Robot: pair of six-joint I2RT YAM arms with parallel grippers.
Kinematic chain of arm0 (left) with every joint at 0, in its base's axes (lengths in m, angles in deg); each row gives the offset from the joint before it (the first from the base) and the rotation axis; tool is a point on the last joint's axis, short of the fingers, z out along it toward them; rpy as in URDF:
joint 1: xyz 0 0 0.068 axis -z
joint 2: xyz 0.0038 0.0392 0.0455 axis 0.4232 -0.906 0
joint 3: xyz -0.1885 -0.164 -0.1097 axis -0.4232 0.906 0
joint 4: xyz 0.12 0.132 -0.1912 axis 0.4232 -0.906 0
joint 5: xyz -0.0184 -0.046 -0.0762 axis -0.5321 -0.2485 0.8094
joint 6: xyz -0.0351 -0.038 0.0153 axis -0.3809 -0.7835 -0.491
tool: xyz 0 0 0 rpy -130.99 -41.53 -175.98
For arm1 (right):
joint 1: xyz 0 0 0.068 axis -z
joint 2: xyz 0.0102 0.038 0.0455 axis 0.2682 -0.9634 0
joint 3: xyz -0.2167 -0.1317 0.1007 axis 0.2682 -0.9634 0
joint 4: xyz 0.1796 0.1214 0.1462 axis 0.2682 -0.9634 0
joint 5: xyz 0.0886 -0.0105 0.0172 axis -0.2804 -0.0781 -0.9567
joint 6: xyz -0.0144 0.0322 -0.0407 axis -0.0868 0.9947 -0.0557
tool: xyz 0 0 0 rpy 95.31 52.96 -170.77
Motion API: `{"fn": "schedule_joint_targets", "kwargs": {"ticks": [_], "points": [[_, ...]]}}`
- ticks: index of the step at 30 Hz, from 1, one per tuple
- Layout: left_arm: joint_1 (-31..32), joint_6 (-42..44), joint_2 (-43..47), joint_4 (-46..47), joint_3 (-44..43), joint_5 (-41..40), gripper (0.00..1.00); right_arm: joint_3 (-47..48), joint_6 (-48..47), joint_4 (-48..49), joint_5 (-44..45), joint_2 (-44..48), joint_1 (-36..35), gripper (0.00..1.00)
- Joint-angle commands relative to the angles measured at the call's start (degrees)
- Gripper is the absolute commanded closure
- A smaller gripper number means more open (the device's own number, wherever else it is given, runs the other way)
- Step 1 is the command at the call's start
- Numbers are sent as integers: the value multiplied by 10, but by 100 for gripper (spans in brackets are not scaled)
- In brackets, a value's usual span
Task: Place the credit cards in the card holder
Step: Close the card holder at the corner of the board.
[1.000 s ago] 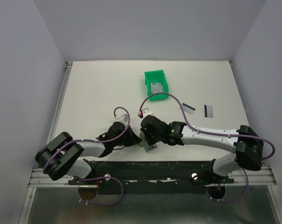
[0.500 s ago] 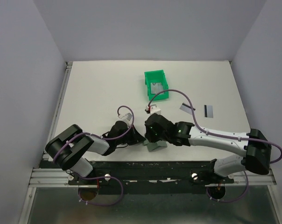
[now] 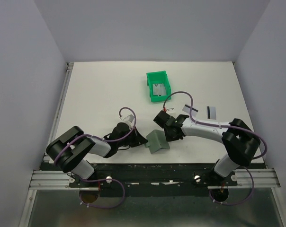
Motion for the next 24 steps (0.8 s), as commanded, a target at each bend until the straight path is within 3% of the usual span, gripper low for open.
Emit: {"fn": "schedule_joint_targets", "kwargs": {"ticks": [1, 13, 24], "points": [[6, 16, -13, -46, 3, 3, 100, -11, -4, 31, -66, -8, -3, 100], [46, 16, -62, -48, -51, 13, 100, -100, -10, 254, -283, 89, -3, 100], [75, 21, -90, -47, -183, 51, 100, -85, -20, 221, -299, 162, -3, 100]]}}
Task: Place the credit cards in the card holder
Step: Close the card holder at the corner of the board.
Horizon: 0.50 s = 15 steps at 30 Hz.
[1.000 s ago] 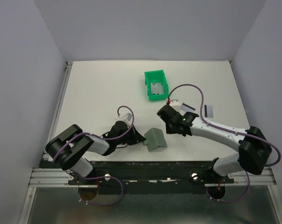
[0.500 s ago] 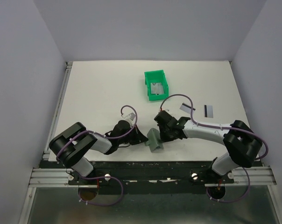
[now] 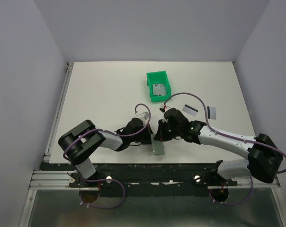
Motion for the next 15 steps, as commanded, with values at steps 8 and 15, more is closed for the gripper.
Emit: {"fn": "schedule_joint_targets", "kwargs": {"ticks": [8, 15], "points": [[18, 13, -21, -15, -124, 56, 100, 15, -22, -64, 37, 76, -3, 99], [16, 7, -25, 15, -54, 37, 100, 6, -24, -37, -3, 37, -2, 99]]}}
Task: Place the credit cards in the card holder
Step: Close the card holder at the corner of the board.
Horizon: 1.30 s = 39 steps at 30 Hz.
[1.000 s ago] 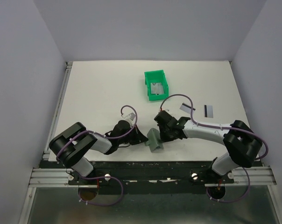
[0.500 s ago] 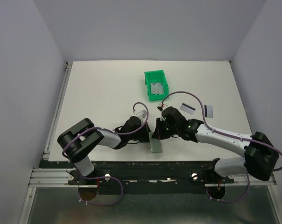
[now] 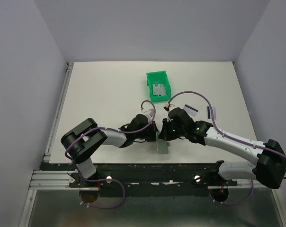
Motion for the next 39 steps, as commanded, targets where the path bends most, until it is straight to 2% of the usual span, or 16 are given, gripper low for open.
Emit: {"fn": "schedule_joint_targets", "kwargs": {"ticks": [1, 3, 7, 10, 13, 16, 19, 22, 25, 28, 33, 39], "points": [[3, -5, 0, 48, 47, -14, 100, 1, -4, 24, -41, -40, -10, 99], [0, -7, 0, 26, 76, -48, 100, -3, -7, 38, -46, -52, -10, 98], [-8, -14, 1, 6, 121, -96, 91, -11, -16, 71, -76, -72, -10, 91], [-9, -16, 14, -40, 130, -138, 84, -10, -19, 80, -88, -78, -10, 86], [-9, -26, 62, -124, 131, -198, 78, -16, -20, 83, -74, -50, -10, 81], [-9, -41, 129, -240, 121, -266, 76, -18, -22, 62, -12, -7, -10, 76], [-8, -48, 195, -374, 95, -340, 76, 5, -19, -25, 84, 7, -7, 74], [-7, -46, 261, -435, 85, -384, 75, 21, -6, -93, 149, -8, -4, 73], [-4, -10, 296, -415, 92, -377, 75, 8, 16, -117, 175, -23, 0, 74], [6, 42, 297, -323, 106, -328, 76, -10, 32, -116, 164, -35, 0, 78], [45, 100, 255, -210, 94, -236, 80, -53, 58, -85, 123, -18, 1, 81], [84, 102, 191, -104, 81, -162, 82, -87, 60, -53, 84, 16, 0, 80]]}}
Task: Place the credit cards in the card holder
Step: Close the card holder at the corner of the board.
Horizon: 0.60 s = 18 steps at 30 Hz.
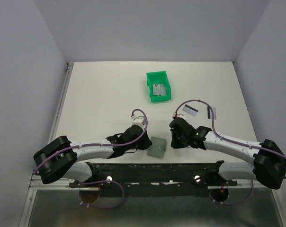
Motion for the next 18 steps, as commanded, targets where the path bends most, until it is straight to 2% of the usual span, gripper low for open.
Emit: {"fn": "schedule_joint_targets", "kwargs": {"ticks": [1, 6, 13, 18], "points": [[25, 27, -53, 114, -20, 82, 83, -20, 14, 25, -34, 37, 1, 80], [43, 13, -82, 113, -22, 84, 86, -39, 15, 47, -72, 69, 3, 79], [65, -16, -88, 142, 15, 84, 88, -58, 23, 107, -128, 47, 2, 79], [69, -33, -115, 147, 13, 87, 92, -70, 29, 155, -132, 25, 2, 79]]}}
